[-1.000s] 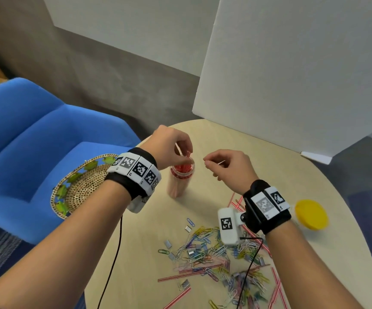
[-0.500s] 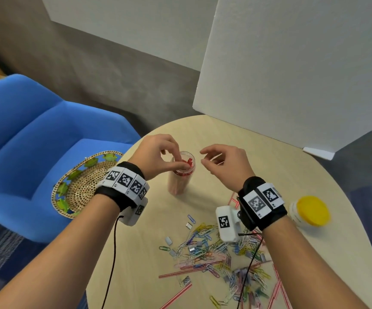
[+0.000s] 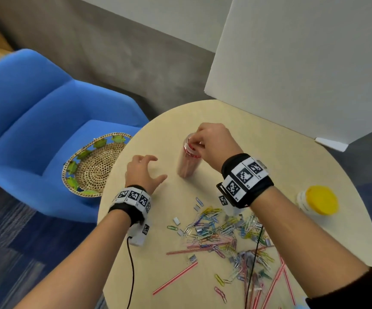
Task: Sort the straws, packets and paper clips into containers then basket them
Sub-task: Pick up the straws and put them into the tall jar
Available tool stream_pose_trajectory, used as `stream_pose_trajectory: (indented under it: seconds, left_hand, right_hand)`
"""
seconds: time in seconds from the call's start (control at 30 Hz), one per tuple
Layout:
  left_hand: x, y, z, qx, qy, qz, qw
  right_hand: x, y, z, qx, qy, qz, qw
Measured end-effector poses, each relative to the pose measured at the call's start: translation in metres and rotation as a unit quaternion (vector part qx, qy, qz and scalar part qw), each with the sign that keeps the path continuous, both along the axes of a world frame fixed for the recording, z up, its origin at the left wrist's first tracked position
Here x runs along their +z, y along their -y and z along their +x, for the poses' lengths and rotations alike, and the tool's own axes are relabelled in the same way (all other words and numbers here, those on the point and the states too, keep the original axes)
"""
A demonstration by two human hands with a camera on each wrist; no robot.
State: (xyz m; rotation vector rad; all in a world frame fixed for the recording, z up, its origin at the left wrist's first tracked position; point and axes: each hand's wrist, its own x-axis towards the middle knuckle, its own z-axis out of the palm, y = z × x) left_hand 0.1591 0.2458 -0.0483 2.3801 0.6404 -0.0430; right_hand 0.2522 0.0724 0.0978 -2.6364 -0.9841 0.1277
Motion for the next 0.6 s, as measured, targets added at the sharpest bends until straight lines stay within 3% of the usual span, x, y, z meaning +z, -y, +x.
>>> stream_pose_trajectory:
  seconds: [0.03,0.1,0.23,0.37,0.43,0.53,0.6]
  left_hand:
    - [-0.008,-0.004,-0.007,-0.010,-0.069,0.051,0.996]
    - [-0.017,-0.006,-0.017,-0.016,-0.129,0.119,0.984]
    - [-0.028,-0.006,-0.020,-0.022,-0.132,0.146,0.980]
    - [-0.028,-0.008,-0.013,-0.031,-0.159,0.143,0.976]
    - [-0.028,-0.009,-0.012,-0.036,-0.158,0.146,0.976]
    - [-0.025,-0.009,-0.013,-0.039,-0.163,0.146,0.975]
    - [-0.024,-0.008,-0.012,-0.039,-0.165,0.144,0.975]
  right_hand:
    - [0.001,-0.004,0.002,-0.005,-0.004,-0.033,0.999]
    - [0.005,-0.010,0.006,-0.032,-0.030,-0.066,0.997]
    - [0.021,-0.006,0.015,-0.065,-0.087,-0.041,0.993]
    - [0.031,0.005,0.007,-0.078,-0.026,0.030,0.996]
    - [0.025,-0.001,-0.003,-0.041,-0.034,-0.018,0.998]
    - [0.010,-0.014,-0.015,0.013,-0.033,-0.184,0.982]
    - [0.003,-0.017,-0.018,0.049,-0.022,-0.226,0.973]
